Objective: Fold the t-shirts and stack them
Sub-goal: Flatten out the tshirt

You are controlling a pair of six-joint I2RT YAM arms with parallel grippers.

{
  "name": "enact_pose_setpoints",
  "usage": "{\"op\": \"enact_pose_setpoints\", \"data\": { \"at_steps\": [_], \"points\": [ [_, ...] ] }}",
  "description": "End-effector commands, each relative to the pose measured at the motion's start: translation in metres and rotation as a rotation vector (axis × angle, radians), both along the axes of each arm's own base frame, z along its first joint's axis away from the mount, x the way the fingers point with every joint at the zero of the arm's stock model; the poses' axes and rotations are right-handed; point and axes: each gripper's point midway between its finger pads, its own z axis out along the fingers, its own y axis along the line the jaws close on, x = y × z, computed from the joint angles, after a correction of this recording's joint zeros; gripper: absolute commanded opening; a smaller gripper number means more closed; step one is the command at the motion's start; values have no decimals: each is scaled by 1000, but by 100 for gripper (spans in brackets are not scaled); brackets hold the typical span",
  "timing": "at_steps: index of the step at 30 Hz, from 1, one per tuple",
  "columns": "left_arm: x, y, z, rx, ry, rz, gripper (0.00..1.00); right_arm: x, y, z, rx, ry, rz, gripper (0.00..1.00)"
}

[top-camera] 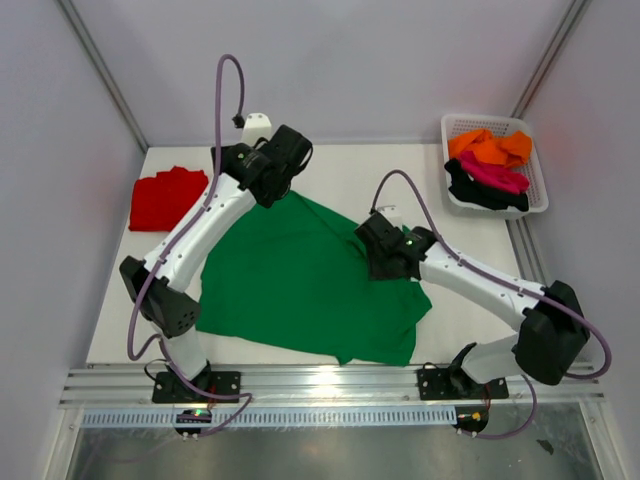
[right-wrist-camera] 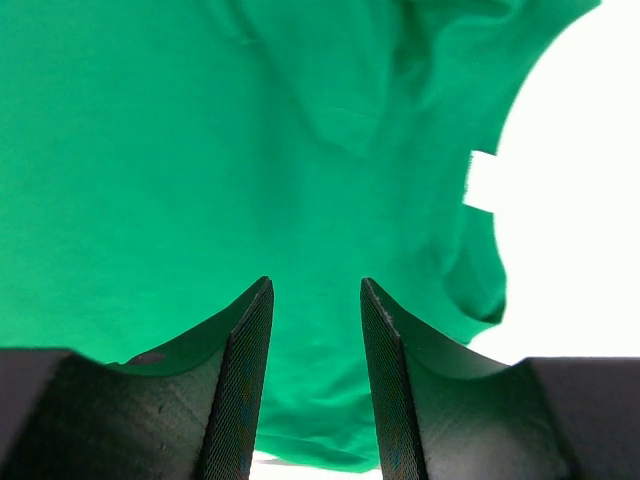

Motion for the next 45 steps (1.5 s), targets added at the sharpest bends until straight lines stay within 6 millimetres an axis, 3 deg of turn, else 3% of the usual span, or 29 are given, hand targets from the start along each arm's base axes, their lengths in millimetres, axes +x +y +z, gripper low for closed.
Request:
{"op": "enact_pose_setpoints", "data": {
  "at_steps": [1, 5, 11, 25, 45],
  "points": [
    [-3, 3, 8, -42, -40, 22, 99, 8, -9, -1, -155, -8, -24, 45],
    [-3, 1, 8, -51, -36, 17, 99, 20, -9, -11, -296, -41, -27, 45],
    [-6, 6, 9, -36, -39, 30, 99, 34, 15, -25, -310, -39, 8, 45],
    [-9, 11, 24, -34, -72, 25, 99, 52, 14, -70, -462, -35, 40, 45],
    [-9, 12, 19, -15, -59, 23, 99, 79, 28, -68, -519, -83, 61, 45]
  ]
}}
